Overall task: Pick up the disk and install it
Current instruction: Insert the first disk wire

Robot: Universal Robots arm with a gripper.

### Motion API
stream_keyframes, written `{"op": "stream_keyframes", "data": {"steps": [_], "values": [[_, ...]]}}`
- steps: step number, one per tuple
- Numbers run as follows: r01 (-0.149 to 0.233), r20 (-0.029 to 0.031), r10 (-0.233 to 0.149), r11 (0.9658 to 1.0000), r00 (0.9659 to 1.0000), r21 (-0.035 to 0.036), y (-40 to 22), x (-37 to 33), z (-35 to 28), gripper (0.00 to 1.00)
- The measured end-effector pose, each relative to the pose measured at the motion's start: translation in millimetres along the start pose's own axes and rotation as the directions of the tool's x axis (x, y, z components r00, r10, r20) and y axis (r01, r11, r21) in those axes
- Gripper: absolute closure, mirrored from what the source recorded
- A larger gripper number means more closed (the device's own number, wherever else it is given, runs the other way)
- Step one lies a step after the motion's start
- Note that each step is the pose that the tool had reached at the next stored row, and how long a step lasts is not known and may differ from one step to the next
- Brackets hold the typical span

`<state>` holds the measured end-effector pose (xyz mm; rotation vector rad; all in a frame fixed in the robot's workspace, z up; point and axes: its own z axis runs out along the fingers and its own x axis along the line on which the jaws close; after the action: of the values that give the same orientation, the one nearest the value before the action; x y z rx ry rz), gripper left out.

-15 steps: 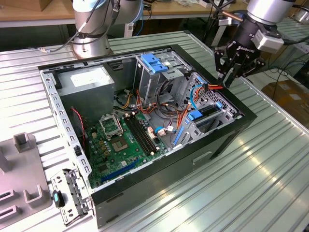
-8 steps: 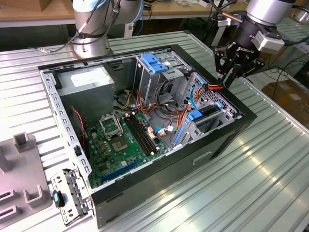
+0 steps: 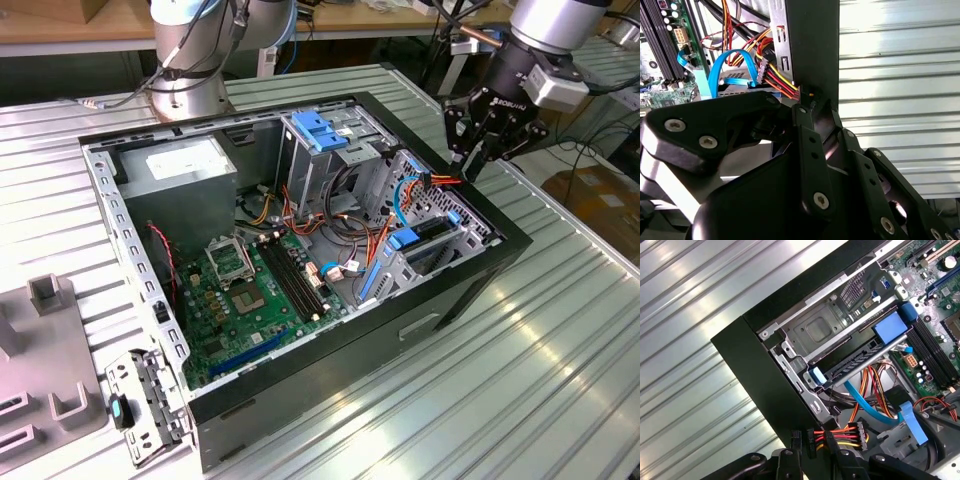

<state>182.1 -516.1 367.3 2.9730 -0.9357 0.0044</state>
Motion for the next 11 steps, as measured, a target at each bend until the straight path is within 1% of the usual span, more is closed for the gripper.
{"op": "stream_keyframes", "data": {"steps": [3,4,5,6,7,8,10,11], "values": [[0.0,0.0,0.0,1.0,1.0,0.0,0.2,0.1,0.5,0.69],[0.0,-0.0001,0.0,1.0,1.0,-0.0001,0.5,0.3,2.1,0.7],[0.0,0.0001,0.0,1.0,1.0,0.0001,0.6,0.4,-2.5,0.83],[0.0,0.0,0.0,1.0,1.0,0.0,0.8,0.4,-10.1,0.83],[-0.001,0.0,0.001,1.0,1.0,-0.0001,5.6,-6.4,-10.1,0.83],[-0.001,0.0,0.001,1.0,1.0,-0.0001,8.1,-10.0,-10.1,0.83],[-0.004,0.0001,0.004,1.0,1.0,0.0,8.9,-11.1,-10.0,0.83],[-0.013,0.0002,0.013,0.9999,0.9999,-0.0001,9.1,-11.3,-9.9,0.83]]}}
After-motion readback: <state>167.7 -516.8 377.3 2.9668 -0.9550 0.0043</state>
